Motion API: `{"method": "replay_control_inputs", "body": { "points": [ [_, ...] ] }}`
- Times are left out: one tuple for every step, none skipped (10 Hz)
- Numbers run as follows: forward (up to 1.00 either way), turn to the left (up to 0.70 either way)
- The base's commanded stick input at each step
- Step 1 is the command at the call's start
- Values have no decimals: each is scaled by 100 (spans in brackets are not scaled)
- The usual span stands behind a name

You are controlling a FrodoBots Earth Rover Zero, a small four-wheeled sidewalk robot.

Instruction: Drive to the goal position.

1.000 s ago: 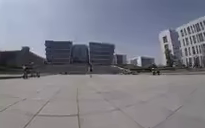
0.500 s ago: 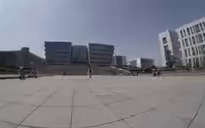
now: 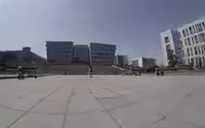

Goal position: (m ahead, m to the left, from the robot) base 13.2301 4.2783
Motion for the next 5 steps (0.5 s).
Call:
{"method": "replay_control_inputs", "body": {
  "points": [
    [70,0],
    [70,0],
    [70,0],
    [70,0],
    [70,0]
  ]
}}
